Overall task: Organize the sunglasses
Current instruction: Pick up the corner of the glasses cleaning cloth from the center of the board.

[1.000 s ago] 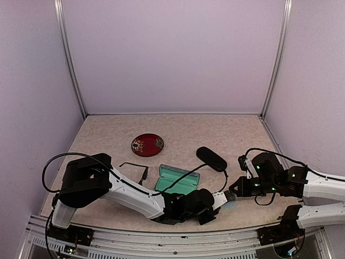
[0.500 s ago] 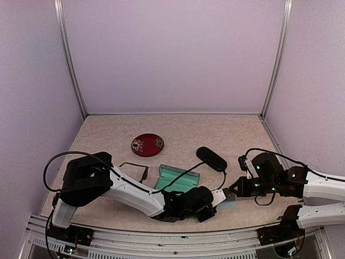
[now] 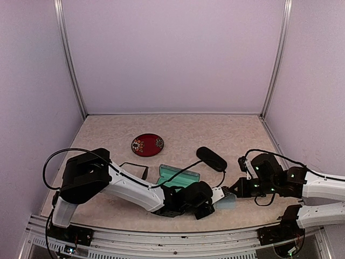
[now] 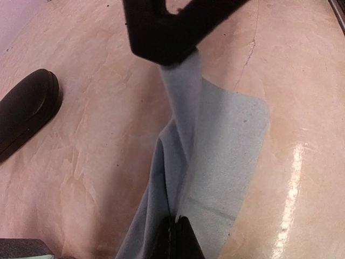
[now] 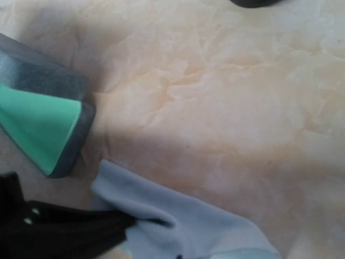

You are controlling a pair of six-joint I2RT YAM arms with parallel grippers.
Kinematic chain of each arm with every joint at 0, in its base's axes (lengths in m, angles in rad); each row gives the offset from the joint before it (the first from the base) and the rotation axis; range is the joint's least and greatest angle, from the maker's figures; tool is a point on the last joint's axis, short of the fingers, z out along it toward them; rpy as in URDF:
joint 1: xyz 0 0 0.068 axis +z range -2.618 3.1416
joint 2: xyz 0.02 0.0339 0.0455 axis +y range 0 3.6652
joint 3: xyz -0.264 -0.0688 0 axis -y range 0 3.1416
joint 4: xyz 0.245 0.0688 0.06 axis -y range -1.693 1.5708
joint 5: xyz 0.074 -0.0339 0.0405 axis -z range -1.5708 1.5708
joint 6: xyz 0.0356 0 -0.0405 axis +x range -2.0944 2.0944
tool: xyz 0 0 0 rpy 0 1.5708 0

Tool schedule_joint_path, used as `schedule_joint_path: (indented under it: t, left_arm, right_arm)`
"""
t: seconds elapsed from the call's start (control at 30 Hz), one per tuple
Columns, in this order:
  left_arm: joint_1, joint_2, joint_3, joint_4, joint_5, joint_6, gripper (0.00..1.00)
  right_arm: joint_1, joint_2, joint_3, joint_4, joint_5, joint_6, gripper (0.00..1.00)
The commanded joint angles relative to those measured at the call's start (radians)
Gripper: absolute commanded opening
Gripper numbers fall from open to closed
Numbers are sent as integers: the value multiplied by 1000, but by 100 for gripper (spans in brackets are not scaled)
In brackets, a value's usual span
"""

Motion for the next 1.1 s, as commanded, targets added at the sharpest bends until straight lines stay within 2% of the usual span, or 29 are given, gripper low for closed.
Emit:
schedule_joint_path:
  t: [0.0,0.27,0.8,1.07]
  left_arm:
    - [33,-71,50,-106,61,38,0]
    - [86,-58,132,-188,168,55,0]
    - [159,24,290,-343,234,151,0]
    - [154,27,277,-360,260,140,0]
  right_arm:
    - [-12,18,-4,17,27,-14,0]
    - [-27,28,-6,41,38,-21,0]
    - [-104,87,-26,145,65,-49,0]
    - [-106,69,-44,133,49,-37,0]
